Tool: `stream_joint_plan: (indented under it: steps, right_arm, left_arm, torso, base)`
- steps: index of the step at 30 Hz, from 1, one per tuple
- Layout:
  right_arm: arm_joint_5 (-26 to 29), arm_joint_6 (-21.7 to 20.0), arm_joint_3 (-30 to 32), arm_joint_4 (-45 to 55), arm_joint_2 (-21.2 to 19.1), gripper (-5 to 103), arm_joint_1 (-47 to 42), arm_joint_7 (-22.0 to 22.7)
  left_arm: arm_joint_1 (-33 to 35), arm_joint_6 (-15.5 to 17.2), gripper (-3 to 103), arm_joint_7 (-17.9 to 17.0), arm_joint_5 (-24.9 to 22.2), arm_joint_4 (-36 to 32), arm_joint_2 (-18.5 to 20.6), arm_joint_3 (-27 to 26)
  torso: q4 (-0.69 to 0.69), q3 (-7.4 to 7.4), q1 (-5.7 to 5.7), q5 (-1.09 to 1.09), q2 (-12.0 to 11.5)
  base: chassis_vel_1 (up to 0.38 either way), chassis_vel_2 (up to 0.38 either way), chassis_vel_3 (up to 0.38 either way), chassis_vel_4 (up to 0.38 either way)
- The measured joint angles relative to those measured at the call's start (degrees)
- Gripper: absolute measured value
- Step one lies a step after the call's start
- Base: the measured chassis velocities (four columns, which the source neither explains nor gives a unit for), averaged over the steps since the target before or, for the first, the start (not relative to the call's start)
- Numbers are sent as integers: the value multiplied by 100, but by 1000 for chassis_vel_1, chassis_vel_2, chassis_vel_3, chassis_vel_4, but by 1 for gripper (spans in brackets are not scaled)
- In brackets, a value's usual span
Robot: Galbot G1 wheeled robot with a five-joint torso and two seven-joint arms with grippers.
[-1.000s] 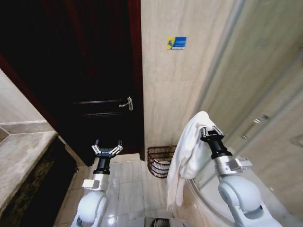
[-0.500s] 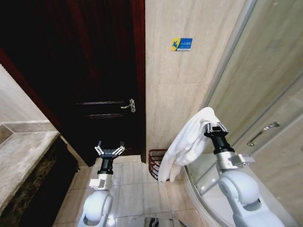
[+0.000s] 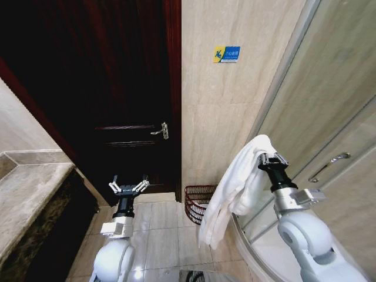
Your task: Discard the used towel into the hamper.
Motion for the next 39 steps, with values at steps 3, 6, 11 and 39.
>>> stream_joint_plan:
  steps: [3,6,11,39]
  right_arm:
    - [-190,34,136,186,152,9,49,-173]
    - [-31,-86,347,397,192,9,44,-184]
    - [815,-579,868,501,-83,9,211,-116]
    - [3829,-1375,-2007,-2751,-2134,9,7970,152]
  left_arm:
    - [67,-29,100,-81,78,-165,63,23]
    - [59,45,100,-59,318,-292,-19,28]
    - [140,281,100,23,432,-527,-321,49]
    - [266,78,100,284,625,-591,-705,58]
  torso:
    - [1,0,0,0,1]
    - [0,1,0,3,1]
    - [0,1,0,5,2]
    - [0,1,2,1,4]
  base:
    - [0,0,0,0]
    - [0,0,0,0]
    - [0,0,0,0]
    - [0,0,0,0]
